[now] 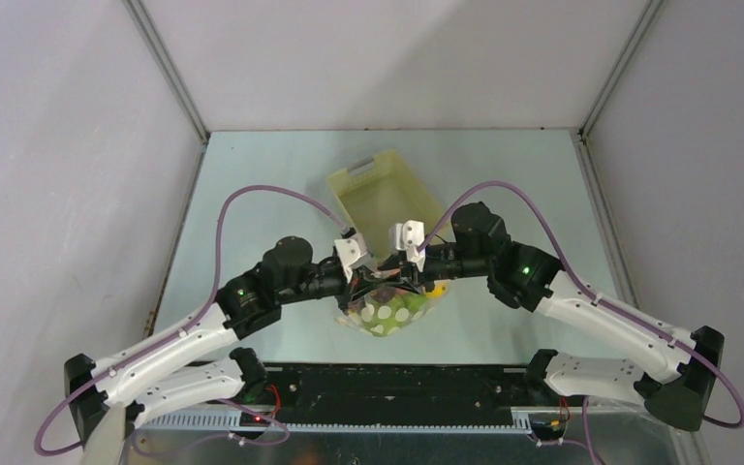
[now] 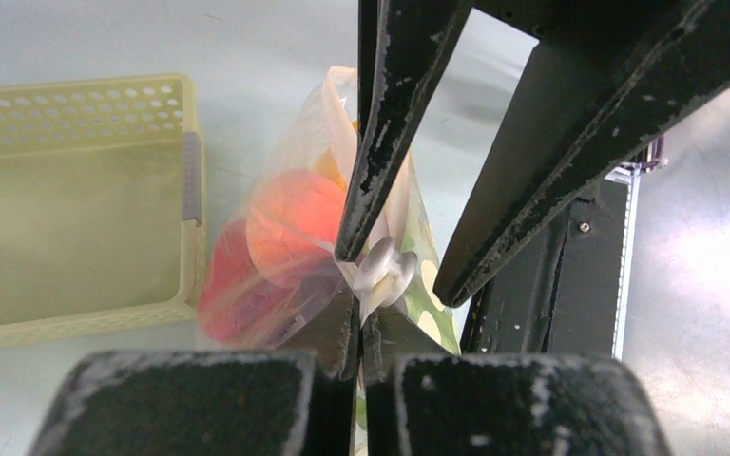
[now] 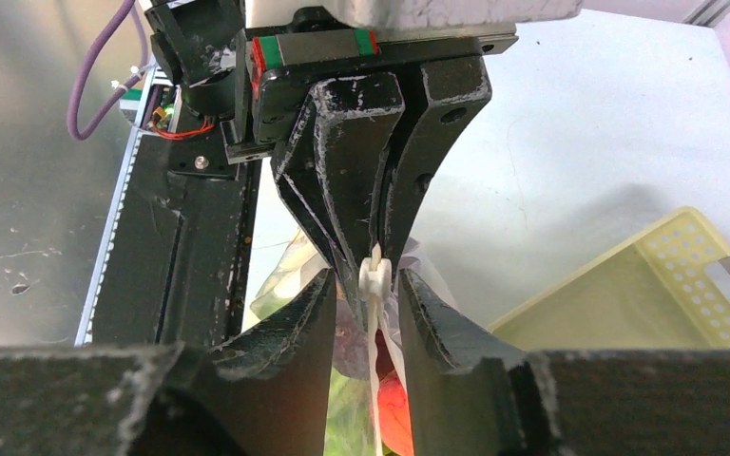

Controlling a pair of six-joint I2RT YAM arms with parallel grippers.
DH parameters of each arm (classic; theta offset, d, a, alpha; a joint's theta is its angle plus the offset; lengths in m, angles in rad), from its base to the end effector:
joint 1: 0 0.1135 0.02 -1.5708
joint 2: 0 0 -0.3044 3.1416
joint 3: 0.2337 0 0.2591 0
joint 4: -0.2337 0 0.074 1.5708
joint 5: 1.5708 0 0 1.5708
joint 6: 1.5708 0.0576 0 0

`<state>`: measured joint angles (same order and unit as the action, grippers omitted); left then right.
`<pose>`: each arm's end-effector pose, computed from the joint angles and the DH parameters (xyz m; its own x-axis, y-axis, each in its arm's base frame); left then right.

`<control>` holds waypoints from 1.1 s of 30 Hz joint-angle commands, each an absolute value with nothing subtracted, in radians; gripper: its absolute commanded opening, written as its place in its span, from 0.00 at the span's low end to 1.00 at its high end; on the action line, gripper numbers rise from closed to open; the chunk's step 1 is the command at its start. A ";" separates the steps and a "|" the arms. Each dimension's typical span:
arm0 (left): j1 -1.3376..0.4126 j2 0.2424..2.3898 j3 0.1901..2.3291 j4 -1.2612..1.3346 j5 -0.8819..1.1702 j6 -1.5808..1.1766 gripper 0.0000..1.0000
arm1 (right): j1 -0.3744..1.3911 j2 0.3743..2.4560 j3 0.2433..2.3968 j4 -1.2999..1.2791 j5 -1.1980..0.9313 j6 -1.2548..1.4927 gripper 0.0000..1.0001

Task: Place the food in the zip-top bag and seal the zipper
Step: Zip the zipper food storage bag at the center of the board.

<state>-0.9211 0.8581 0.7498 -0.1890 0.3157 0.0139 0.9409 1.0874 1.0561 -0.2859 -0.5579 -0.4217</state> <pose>0.1074 -0.1710 0.3385 -0.1642 0.2379 -0.9573 0.9389 0.3354 -0.0776 0.1221 0.2192 0.3968 0.2342 -0.2681 -0.9345 -0.9710 -0.0180 -0.2382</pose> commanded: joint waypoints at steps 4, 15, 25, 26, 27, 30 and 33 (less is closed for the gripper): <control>-0.925 0.825 0.747 -0.141 0.310 0.040 0.00 | 0.950 1.104 1.100 -0.235 -0.566 -0.434 0.28; -0.926 0.809 0.740 -0.142 0.323 0.049 0.00 | 0.955 1.121 1.115 -0.253 -0.566 -0.441 0.19; -0.926 0.788 0.729 -0.122 0.304 0.032 0.00 | 0.966 1.121 1.115 -0.283 -0.587 -0.460 0.03; -0.926 0.782 0.729 -0.122 0.303 0.024 0.00 | 0.966 1.121 1.114 -0.288 -0.584 -0.466 0.03; -0.926 0.778 0.725 -0.120 0.301 0.020 0.00 | 0.966 1.121 1.115 -0.299 -0.572 -0.469 0.02; -0.926 0.756 0.710 -0.110 0.312 0.021 0.00 | 0.966 1.117 1.114 -0.325 -0.538 -0.481 0.00; -0.925 0.734 0.682 -0.082 0.298 0.014 0.00 | 0.964 1.111 1.115 -0.364 -0.524 -0.489 0.00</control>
<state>-0.9245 0.7822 0.7033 -0.1753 0.3168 0.0254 0.9619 1.1206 1.0740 -0.3004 -0.5537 -0.4648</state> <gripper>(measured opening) 0.005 0.139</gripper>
